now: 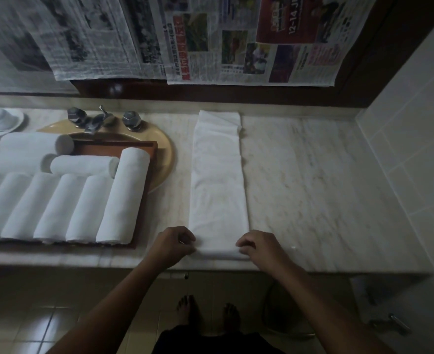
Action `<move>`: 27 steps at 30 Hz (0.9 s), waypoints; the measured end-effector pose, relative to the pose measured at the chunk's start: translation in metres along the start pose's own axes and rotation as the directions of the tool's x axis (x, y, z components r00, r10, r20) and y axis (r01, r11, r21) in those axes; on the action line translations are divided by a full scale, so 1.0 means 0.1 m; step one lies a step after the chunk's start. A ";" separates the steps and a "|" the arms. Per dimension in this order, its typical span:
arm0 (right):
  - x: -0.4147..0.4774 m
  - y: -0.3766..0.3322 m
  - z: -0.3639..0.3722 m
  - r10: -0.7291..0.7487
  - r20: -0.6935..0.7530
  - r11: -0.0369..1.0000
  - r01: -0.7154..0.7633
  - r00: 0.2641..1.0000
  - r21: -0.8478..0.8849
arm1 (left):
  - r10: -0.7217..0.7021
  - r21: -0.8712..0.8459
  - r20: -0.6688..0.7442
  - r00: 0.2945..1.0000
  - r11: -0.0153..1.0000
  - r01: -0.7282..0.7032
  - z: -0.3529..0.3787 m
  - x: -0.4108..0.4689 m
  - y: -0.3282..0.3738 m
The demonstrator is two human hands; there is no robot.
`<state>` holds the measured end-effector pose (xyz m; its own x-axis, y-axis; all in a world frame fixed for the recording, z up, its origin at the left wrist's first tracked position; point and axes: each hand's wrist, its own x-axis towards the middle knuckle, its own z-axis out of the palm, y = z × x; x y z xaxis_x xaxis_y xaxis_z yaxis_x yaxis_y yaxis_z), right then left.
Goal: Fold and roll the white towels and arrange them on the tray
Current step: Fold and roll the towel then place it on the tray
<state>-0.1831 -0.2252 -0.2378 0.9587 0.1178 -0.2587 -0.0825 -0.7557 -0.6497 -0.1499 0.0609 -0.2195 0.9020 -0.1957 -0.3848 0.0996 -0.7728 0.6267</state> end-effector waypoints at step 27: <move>-0.30 -0.02 0.26 -0.227 -0.046 0.925 0.201 0.973 -0.322 | 0.408 0.343 -0.072 0.910 0.867 -0.362 0.41 -0.24 -0.11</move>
<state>-0.2189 -0.2104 -0.2467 0.9638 0.2569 -0.0714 0.2039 -0.8827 -0.4234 -0.1896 0.0495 -0.2448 0.8919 -0.4500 -0.0453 -0.3840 -0.8064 0.4497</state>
